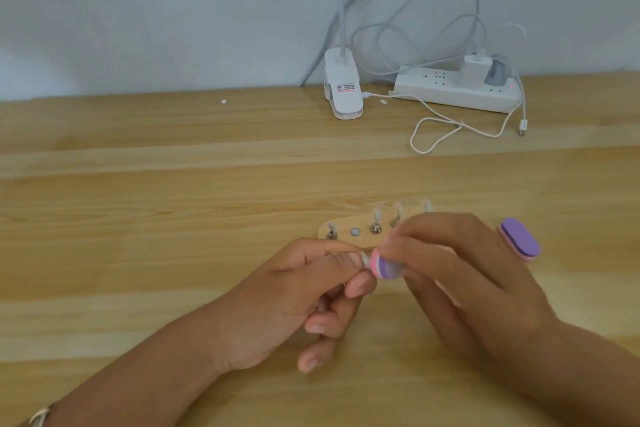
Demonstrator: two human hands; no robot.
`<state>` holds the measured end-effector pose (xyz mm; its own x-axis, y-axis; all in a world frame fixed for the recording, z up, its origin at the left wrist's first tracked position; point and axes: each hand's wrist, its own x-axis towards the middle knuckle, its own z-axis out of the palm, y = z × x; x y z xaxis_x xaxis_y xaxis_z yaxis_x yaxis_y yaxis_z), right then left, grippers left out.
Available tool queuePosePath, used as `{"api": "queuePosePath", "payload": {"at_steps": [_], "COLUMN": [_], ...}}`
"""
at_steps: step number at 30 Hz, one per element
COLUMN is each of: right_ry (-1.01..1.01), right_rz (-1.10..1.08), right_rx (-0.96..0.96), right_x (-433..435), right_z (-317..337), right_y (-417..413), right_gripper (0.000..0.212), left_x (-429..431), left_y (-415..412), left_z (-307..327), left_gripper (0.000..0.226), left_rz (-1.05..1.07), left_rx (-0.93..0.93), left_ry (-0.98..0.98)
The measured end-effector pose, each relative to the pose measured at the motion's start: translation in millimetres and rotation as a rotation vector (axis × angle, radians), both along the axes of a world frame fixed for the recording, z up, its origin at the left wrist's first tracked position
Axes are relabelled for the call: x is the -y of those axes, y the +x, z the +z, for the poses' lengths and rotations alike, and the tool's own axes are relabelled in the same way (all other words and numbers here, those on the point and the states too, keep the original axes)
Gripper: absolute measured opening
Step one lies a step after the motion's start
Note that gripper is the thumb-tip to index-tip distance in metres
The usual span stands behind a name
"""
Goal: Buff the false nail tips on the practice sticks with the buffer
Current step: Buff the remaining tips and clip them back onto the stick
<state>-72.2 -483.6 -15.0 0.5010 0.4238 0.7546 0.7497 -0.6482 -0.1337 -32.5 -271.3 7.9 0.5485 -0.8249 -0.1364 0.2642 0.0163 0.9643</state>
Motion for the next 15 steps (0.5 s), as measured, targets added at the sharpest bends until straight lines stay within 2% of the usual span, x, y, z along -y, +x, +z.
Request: {"api": "queuePosePath", "payload": {"at_steps": [3, 6, 9, 11, 15], "right_ry": [0.059, -0.112, 0.035, 0.072, -0.127], "right_rz": [0.088, 0.096, -0.007, 0.017, 0.068], "right_rx": [-0.033, 0.073, -0.011, -0.001, 0.09], "right_x": [-6, -3, 2, 0, -3], "right_z": [3, 0, 2, 2, -6], "right_y": [-8, -6, 2, -2, -5], "right_gripper": [0.019, 0.02, 0.025, 0.031, 0.025], "left_x": [1, 1, 0, 0, 0], "left_y": [-1, 0, 1, 0, 1], "left_z": [1, 0, 0, 0, 0], "left_gripper": [0.034, 0.034, 0.035, 0.036, 0.033], "left_rz": [-0.013, -0.019, -0.011, -0.018, -0.025], "left_rx": [-0.026, -0.033, 0.0, -0.01, -0.066], "left_ry": [-0.021, -0.027, 0.026, 0.018, -0.055]}}
